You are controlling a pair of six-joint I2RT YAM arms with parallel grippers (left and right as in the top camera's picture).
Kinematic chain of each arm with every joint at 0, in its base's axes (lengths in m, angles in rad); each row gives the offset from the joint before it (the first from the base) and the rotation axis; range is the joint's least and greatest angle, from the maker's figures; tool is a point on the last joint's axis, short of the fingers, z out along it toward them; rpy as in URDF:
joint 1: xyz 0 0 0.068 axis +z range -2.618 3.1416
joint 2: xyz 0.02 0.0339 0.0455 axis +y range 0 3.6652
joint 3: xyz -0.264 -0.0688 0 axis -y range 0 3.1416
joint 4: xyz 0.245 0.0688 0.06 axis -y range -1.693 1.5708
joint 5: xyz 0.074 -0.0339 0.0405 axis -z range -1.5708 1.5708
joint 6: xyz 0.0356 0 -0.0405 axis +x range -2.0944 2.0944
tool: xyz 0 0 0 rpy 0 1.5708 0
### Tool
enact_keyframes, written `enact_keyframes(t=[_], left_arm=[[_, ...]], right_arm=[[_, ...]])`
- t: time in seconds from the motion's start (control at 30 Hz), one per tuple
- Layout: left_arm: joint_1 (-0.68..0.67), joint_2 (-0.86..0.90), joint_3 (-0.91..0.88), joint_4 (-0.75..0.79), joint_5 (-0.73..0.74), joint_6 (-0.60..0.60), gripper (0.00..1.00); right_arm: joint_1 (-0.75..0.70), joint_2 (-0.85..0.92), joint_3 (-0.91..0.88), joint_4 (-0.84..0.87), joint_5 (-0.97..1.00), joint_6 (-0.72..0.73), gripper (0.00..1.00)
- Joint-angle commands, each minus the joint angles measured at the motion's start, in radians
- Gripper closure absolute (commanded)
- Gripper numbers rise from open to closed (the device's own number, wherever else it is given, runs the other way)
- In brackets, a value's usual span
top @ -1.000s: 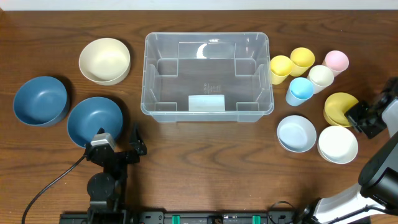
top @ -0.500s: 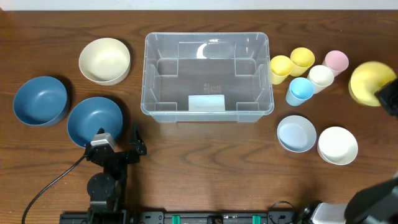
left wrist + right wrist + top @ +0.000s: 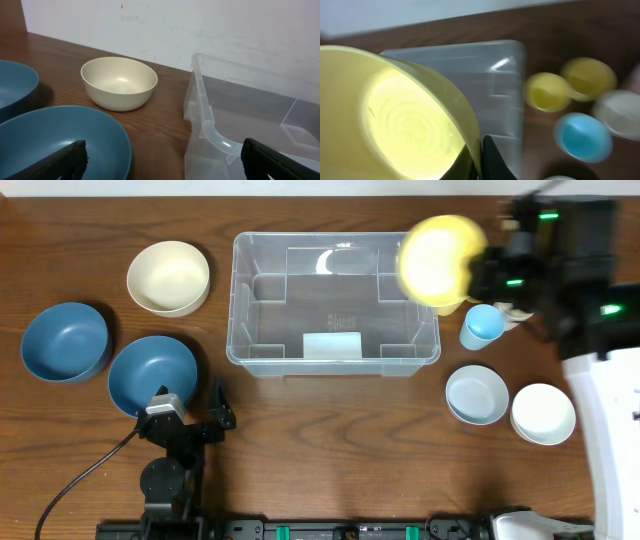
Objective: Pack container
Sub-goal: 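Lift the yellow bowl and carry it over the clear container, then lower the yellow bowl into the container and open the right gripper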
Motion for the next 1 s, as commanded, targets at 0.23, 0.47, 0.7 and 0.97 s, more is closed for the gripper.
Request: enact_keyframes(t=[0.23,0.47,0.7,0.97], left_arm=[[0.005,-0.006,-0.028,-0.026,-0.001,-0.009,0.02],[0.005,-0.006,-0.028,-0.026,-0.001,-0.009,0.02],[0.005,-0.006,-0.028,-0.026,-0.001,-0.009,0.02],[0.005,-0.006,-0.028,-0.026,-0.001,-0.009,0.02]], right_arm=[[0.444,0.114,0.02,0.069,0.595,-0.042,0.98],[0.444,0.303,0.02,0.147,0.703,-0.056,0.99],[0.353,0.455,0.02,0.243,0.686,-0.048,0.99],[0.244,0.53,0.02,0.261,0.526,-0.011,0.99]])
